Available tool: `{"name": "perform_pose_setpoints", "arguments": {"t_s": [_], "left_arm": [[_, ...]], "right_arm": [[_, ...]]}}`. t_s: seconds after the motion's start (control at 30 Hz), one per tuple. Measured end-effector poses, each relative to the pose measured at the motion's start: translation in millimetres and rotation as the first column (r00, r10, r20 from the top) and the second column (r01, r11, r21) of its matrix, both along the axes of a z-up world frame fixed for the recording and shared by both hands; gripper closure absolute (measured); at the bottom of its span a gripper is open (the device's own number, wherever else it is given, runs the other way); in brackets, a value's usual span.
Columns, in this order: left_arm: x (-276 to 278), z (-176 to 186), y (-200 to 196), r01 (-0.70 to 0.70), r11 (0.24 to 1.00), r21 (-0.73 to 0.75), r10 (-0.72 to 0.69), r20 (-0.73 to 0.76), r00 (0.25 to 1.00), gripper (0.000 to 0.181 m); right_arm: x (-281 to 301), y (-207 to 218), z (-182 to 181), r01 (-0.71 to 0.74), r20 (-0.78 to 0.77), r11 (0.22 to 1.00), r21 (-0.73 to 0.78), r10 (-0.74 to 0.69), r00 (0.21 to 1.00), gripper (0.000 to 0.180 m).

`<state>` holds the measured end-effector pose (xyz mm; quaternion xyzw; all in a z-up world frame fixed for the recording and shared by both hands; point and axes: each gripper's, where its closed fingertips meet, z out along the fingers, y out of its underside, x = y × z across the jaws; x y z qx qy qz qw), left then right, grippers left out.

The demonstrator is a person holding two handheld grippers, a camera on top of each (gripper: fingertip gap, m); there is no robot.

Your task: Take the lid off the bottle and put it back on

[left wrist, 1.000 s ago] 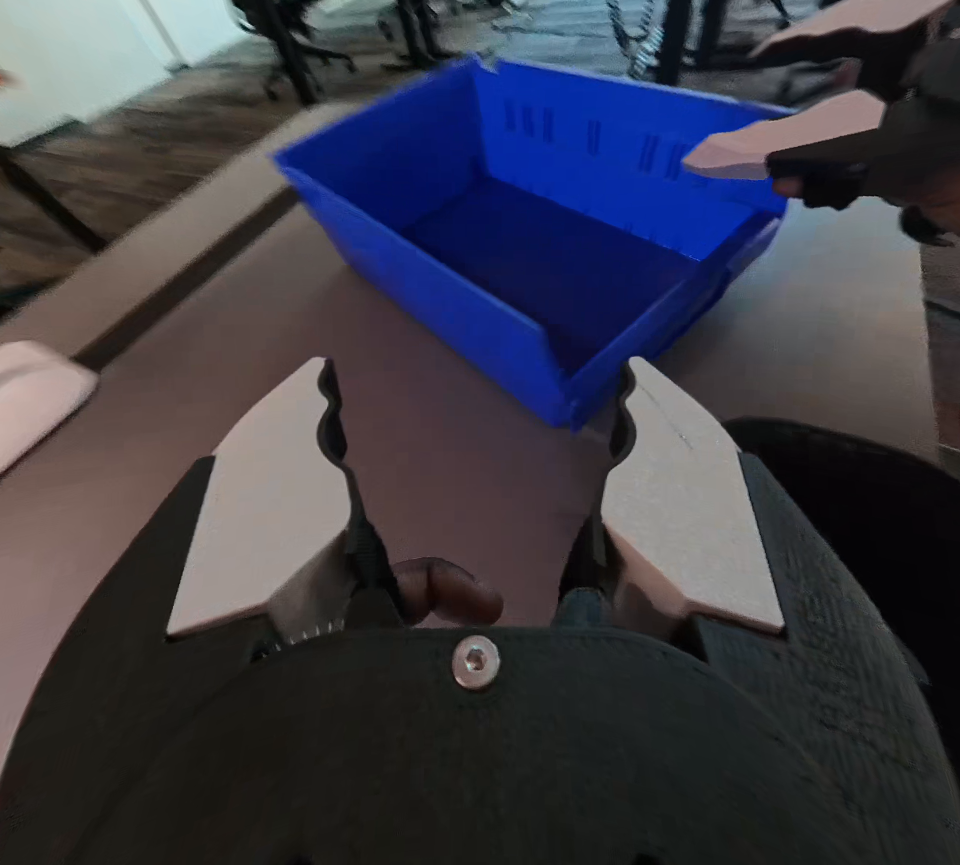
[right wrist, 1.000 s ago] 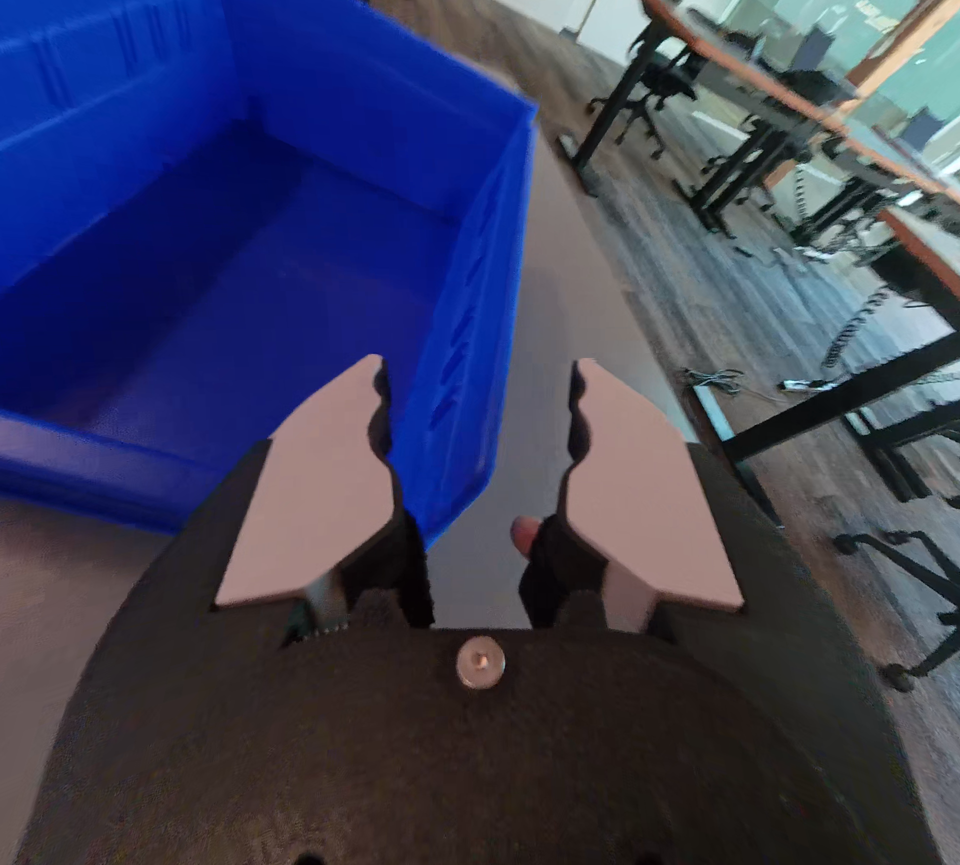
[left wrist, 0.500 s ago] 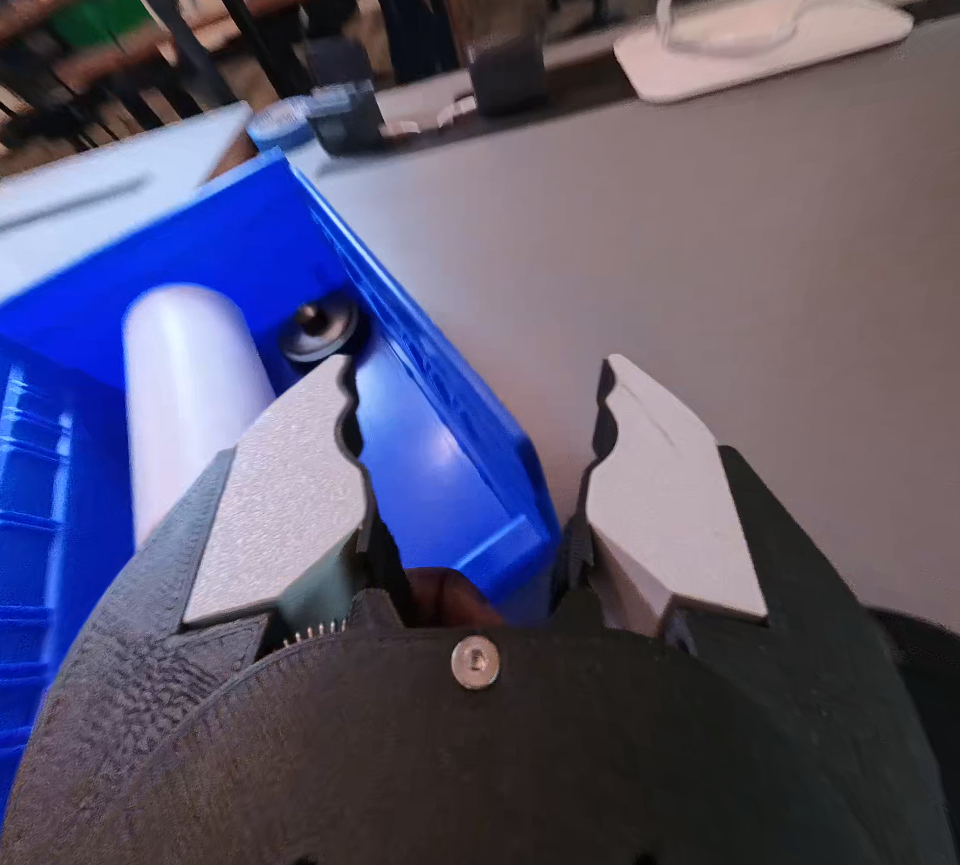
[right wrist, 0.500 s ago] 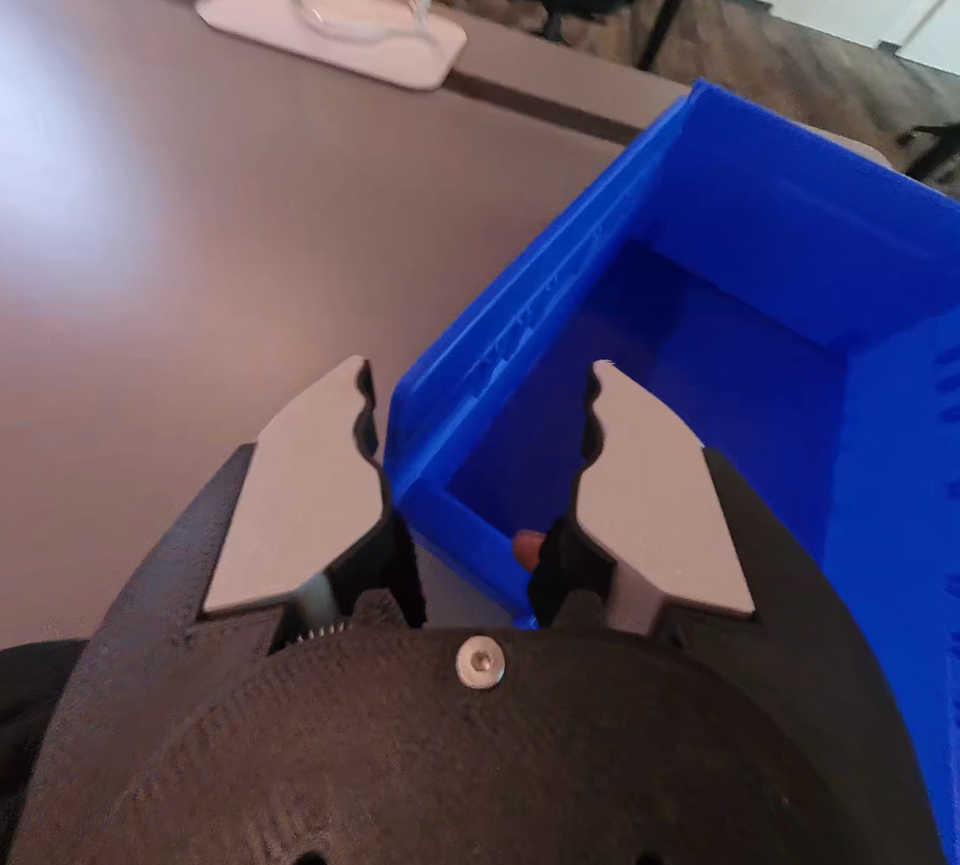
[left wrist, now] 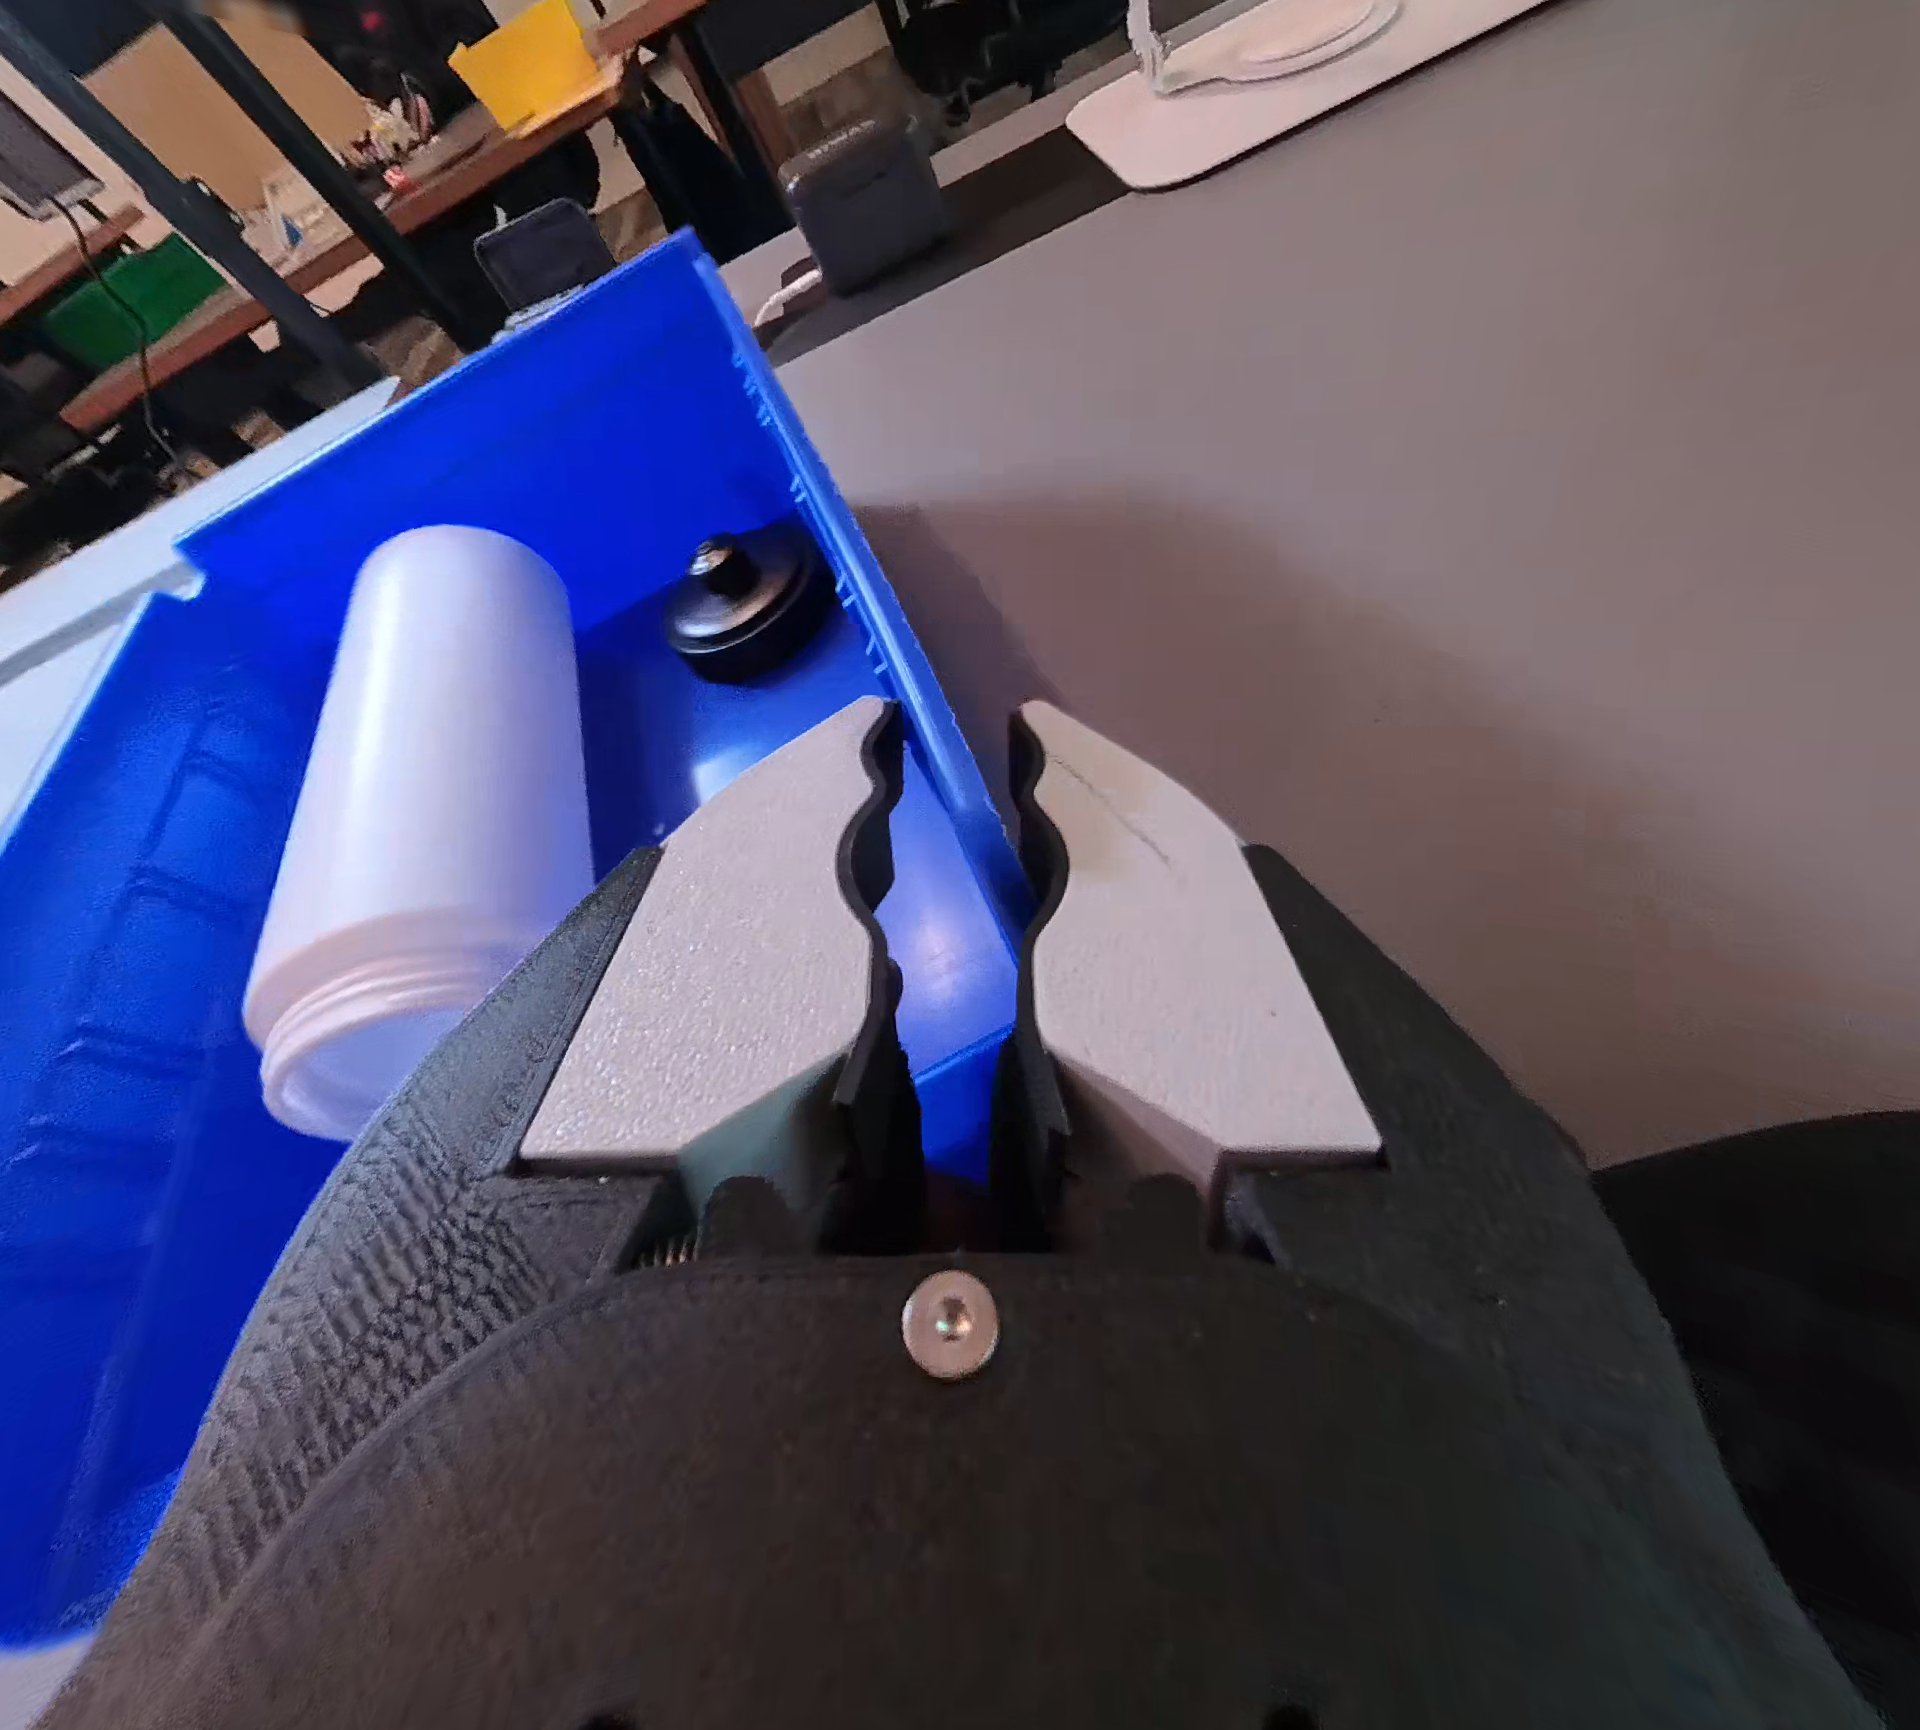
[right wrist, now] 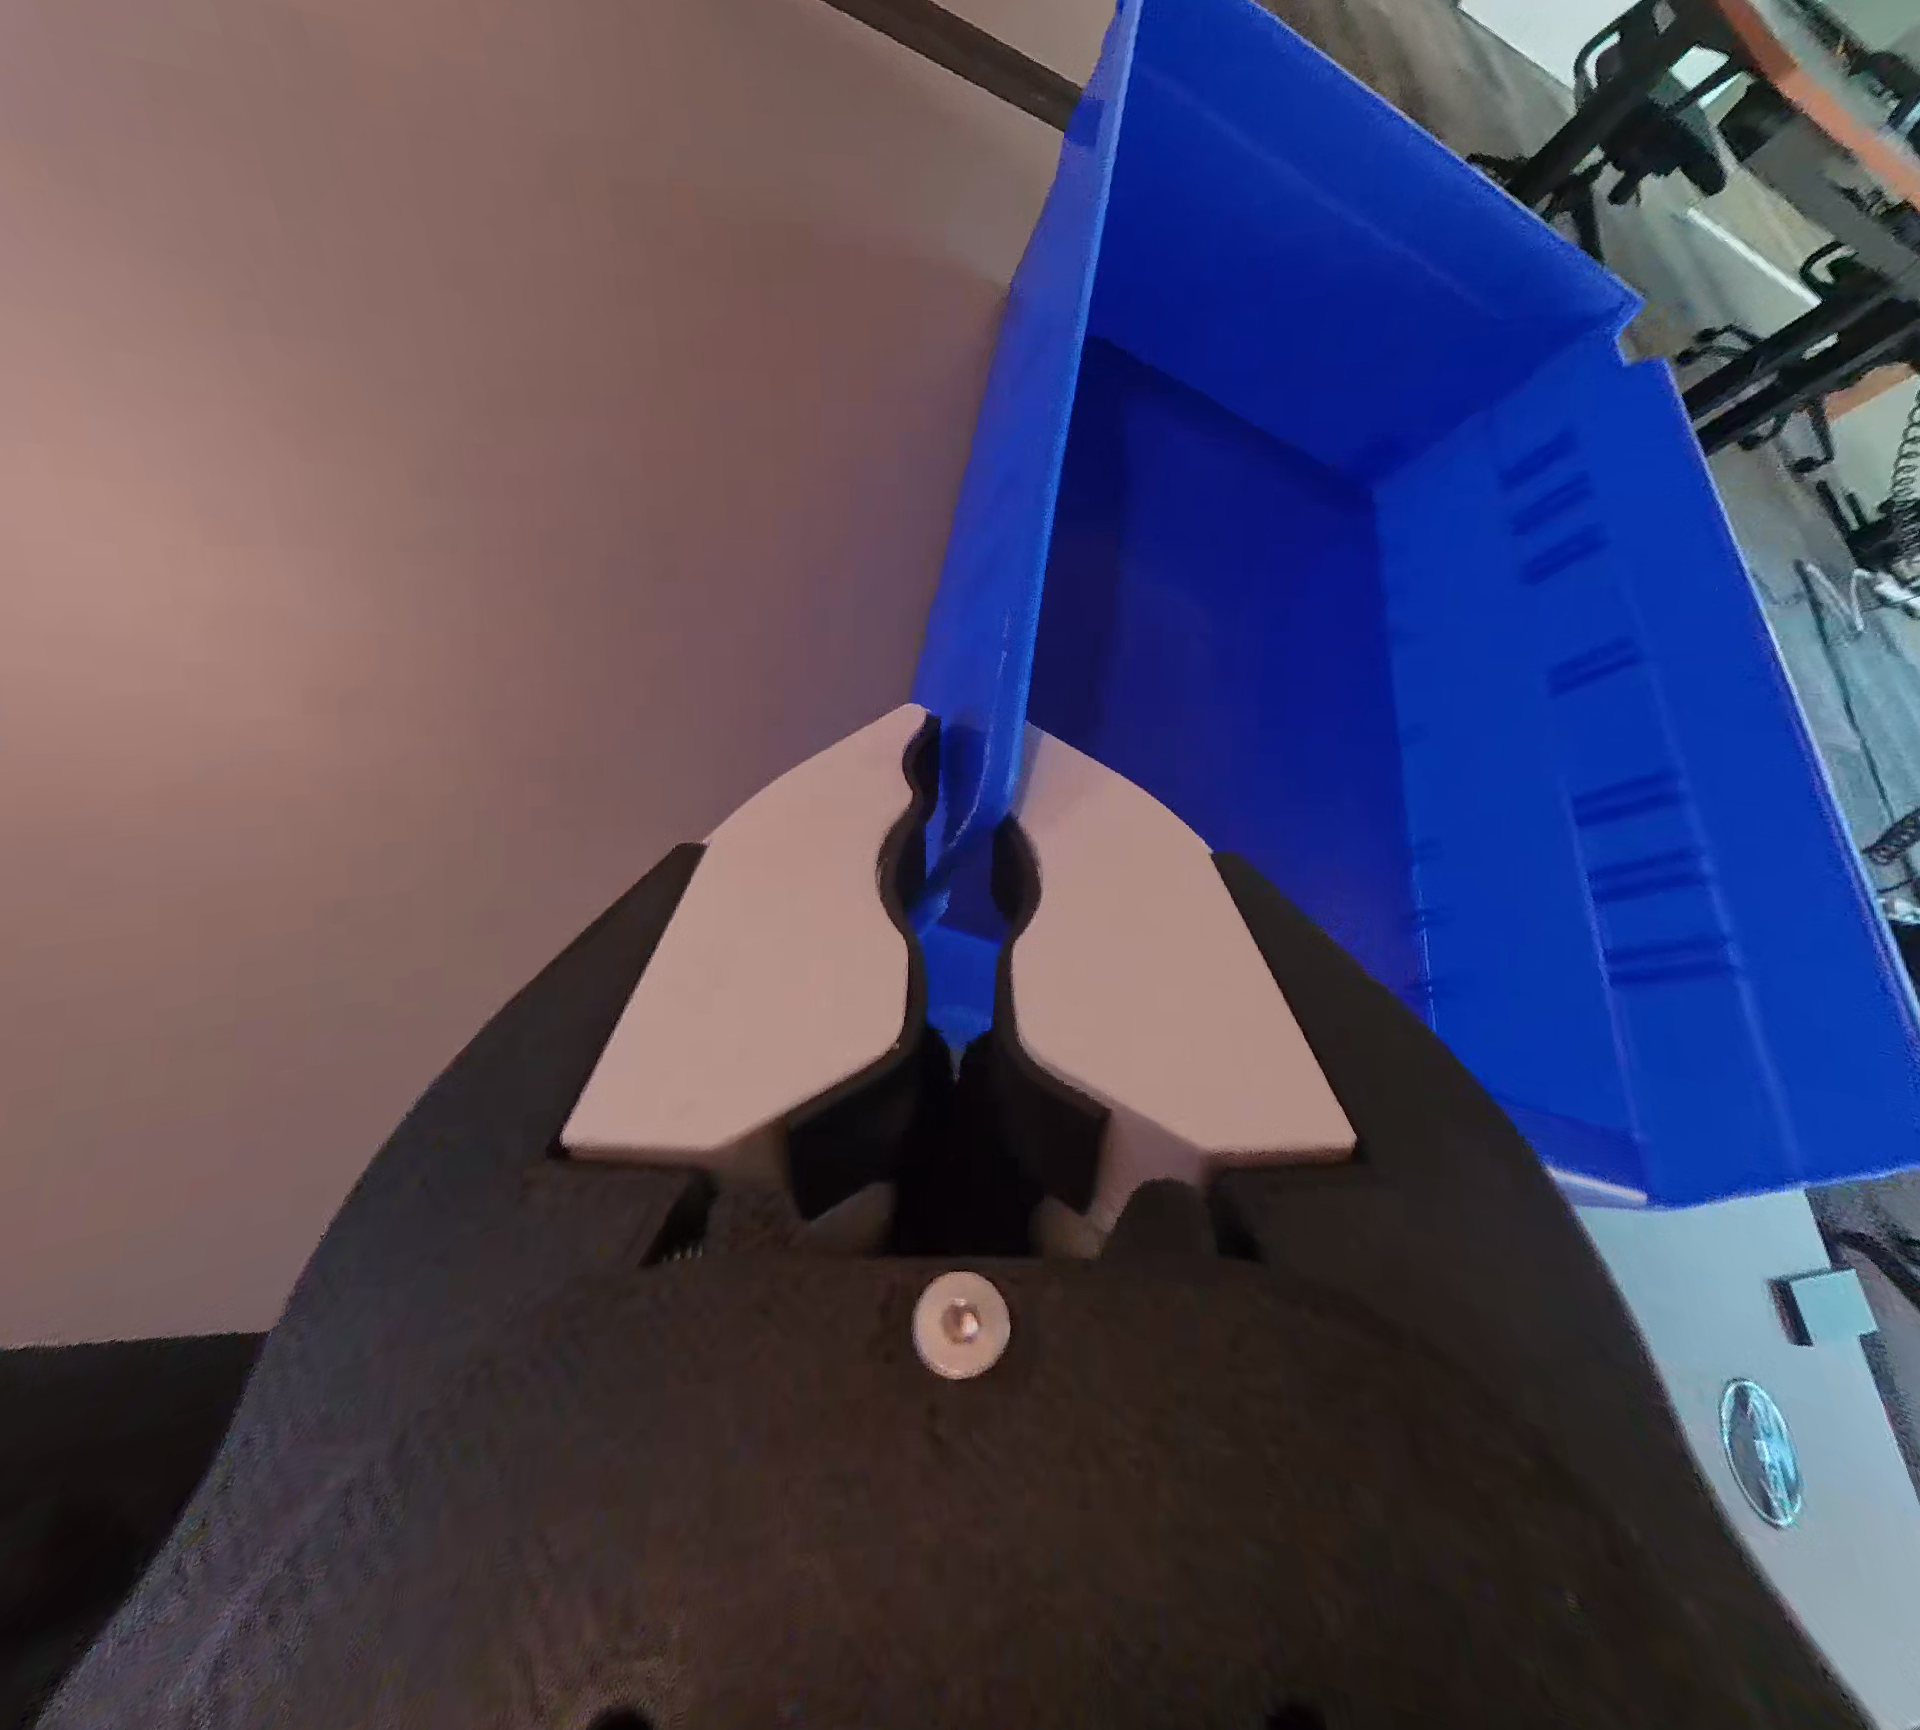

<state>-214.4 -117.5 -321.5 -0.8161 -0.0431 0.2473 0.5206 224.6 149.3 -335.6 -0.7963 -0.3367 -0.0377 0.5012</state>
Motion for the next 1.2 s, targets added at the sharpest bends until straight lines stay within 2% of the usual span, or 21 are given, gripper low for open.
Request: {"name": "perform_pose_setpoints", "arguments": {"t_s": [0.23,0.73,0.77,0.8,0.87,0.93,1.0,1.07,1.13,1.2], "left_arm": [[5,1,-3,-0.014,0.999,-0.039,0.010,-0.089,0.996,0.169],[4,2,-18,0.020,0.999,-0.028,-0.022,-0.059,0.998,0.171],[5,4,-18,0.026,1.000,-0.017,-0.027,-0.045,0.999,0.169],[7,10,-17,0.038,0.999,0.010,-0.038,-0.026,0.999,0.159],[9,30,-19,0.053,0.995,0.085,-0.055,0.024,0.998,0.139],[1,54,-24,0.043,0.987,0.152,-0.053,0.063,0.997,0.127],[-13,75,-31,0.023,0.982,0.185,-0.038,0.081,0.996,0.123],[-31,79,-39,0.001,0.992,0.126,-0.012,0.089,0.996,0.118],[-49,62,-51,-0.029,0.998,-0.050,0.034,0.100,0.994,0.102],[-69,38,-63,-0.082,0.974,-0.210,0.111,0.126,0.986,0.093]], "right_arm": [[-5,-7,-1,-0.013,0.037,0.999,-0.040,0.015,0.999,0.173],[-8,-12,-1,-0.045,0.015,0.995,-0.088,0.047,0.999,0.171],[-8,-13,0,-0.057,0.012,0.995,-0.084,0.059,0.998,0.170],[-11,-13,6,-0.079,-0.008,0.995,-0.052,0.079,0.997,0.163],[-23,-15,36,-0.139,-0.083,0.985,0.102,0.148,0.985,0.147],[-39,-25,73,-0.201,-0.144,0.935,0.292,0.251,0.957,0.135],[-58,-41,96,-0.271,-0.177,0.869,0.414,0.368,0.913,0.135],[-77,-55,100,-0.335,-0.189,0.824,0.457,0.458,0.868,0.135],[-93,-63,91,-0.378,-0.176,0.801,0.465,0.502,0.847,0.135],[-107,-67,78,-0.412,-0.158,0.790,0.453,0.526,0.835,0.135]]}}
